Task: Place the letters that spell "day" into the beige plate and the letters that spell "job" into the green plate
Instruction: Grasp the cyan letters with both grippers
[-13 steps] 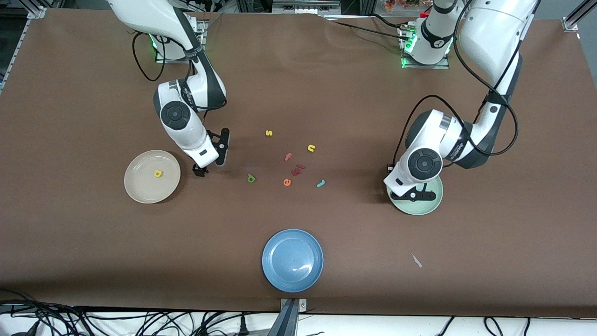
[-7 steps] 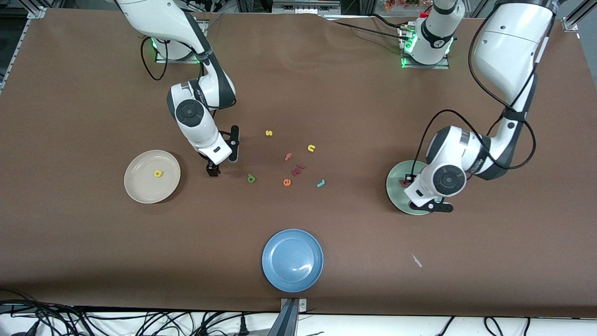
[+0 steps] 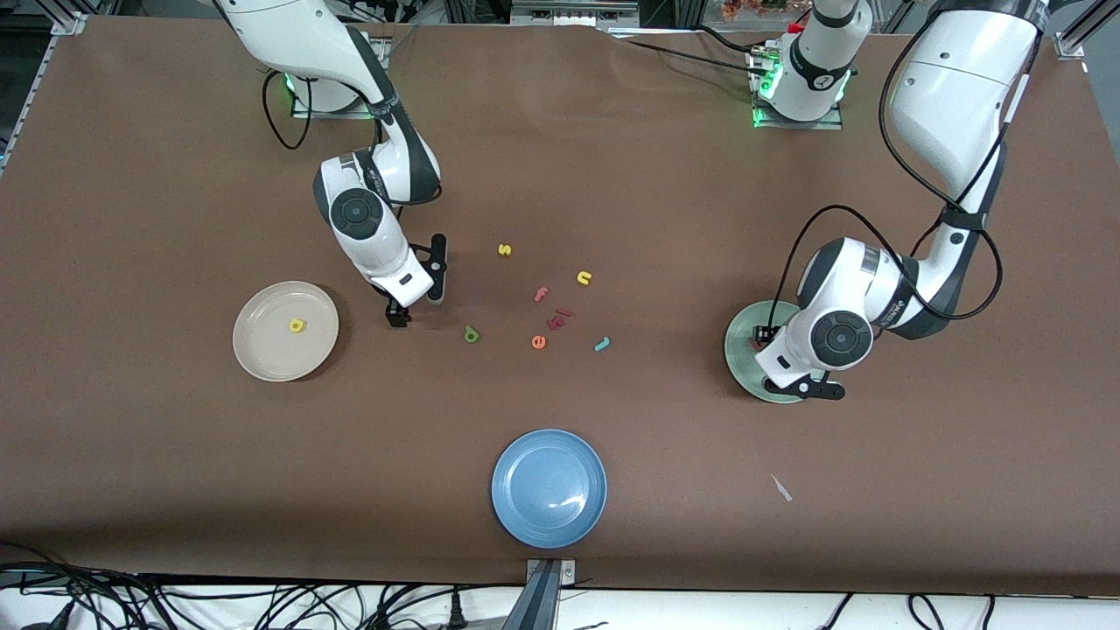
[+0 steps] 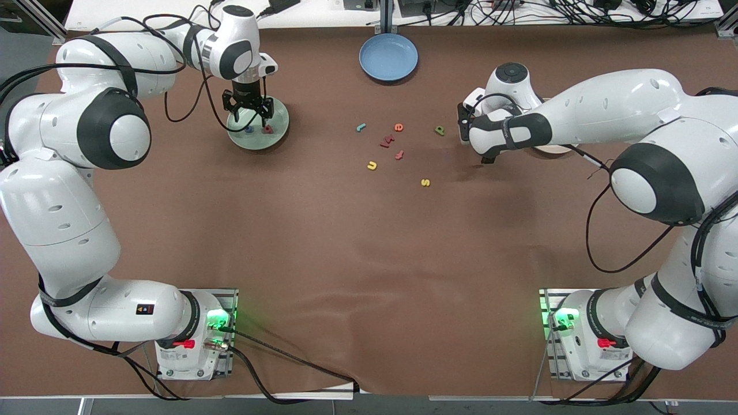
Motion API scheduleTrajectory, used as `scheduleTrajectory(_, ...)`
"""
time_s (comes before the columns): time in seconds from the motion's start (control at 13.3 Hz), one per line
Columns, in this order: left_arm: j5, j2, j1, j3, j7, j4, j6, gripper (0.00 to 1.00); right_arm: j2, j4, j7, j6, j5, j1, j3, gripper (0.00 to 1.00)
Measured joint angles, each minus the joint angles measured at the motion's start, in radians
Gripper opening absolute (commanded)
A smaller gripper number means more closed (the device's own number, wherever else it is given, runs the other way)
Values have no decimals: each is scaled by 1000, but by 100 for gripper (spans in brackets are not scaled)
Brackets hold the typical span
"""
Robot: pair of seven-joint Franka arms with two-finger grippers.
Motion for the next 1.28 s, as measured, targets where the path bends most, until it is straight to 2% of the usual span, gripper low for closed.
scheduleTrajectory(0.15,0,-7,-2,-46,-2,11,1,100,-1,-11,0,9,0,-1,0,97)
scheduleTrajectory(0.23,0,-10,-5,-73,-2,27,2,100,-1,-16,0,10,0,-1,0,92)
scheduleTrajectory(0.38,0,-9,-19,-129,-1,69,3,100,-2,-27,-2,22,0,-2,0,66)
scheduleTrajectory(0.45,0,-4,-42,-142,-1,93,4,100,-2,-30,-5,30,0,-3,-1,56)
scheduleTrajectory(0.53,0,8,-76,-146,-1,119,4,100,-7,-30,-7,32,0,-3,-1,47)
scheduleTrajectory(0.68,0,57,-147,-147,-2,174,11,100,-16,-31,-9,32,0,-4,-1,38)
scheduleTrajectory(0.75,0,89,-174,-146,-2,200,31,100,-16,-32,-10,32,0,-4,-1,31)
scheduleTrajectory(1.05,0,195,-238,-146,13,236,209,100,-19,-32,-12,34,0,-5,-1,5)
scheduleTrajectory(1.13,0,211,-247,-146,17,238,233,100,-20,-33,-12,34,0,-5,-1,0)
scheduleTrajectory(1.28,0,227,-266,-146,25,241,253,100,-21,-33,-12,34,0,-5,-1,0)
